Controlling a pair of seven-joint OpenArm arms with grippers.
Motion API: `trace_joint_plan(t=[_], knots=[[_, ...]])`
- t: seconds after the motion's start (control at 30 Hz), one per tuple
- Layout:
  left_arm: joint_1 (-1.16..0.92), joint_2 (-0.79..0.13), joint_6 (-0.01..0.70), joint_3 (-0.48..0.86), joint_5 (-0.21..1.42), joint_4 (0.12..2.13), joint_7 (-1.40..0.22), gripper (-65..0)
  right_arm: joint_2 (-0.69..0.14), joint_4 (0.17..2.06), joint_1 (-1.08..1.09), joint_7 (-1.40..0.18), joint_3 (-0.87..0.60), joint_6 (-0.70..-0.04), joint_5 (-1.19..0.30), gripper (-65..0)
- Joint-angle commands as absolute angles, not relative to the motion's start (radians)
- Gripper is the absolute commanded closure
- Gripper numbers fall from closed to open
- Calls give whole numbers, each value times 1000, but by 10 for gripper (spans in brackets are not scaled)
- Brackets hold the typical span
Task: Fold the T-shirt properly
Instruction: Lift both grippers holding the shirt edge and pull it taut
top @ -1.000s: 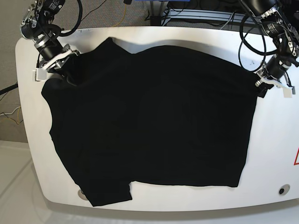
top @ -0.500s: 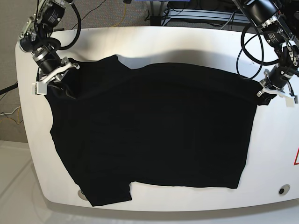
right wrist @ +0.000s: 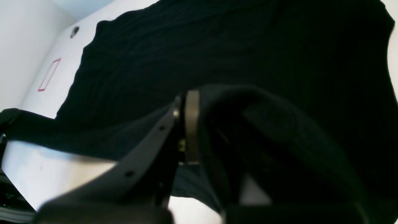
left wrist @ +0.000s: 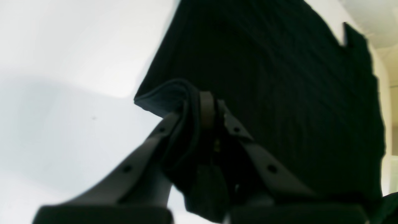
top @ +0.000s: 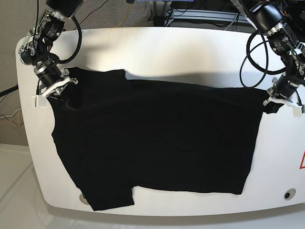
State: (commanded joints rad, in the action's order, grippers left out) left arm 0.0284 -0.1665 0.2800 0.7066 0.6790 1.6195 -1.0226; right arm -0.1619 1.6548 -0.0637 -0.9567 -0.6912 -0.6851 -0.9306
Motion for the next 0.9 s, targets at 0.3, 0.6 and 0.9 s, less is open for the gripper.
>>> trace_joint_plan(t=[0.3,0.6,0.9], knots=[[30,-134,280,661,621,1609,-935,-9,-165,1592,-27,-955,-691,-685,-929,0],[33,-94,280,595,552,1561,-909,-9,-183,1537,2,-954,-691,-685,-928,0],[61,-79,280,588,472,1500,-852,-9,-186,1538,48,-952,-691,-690,-831,0]])
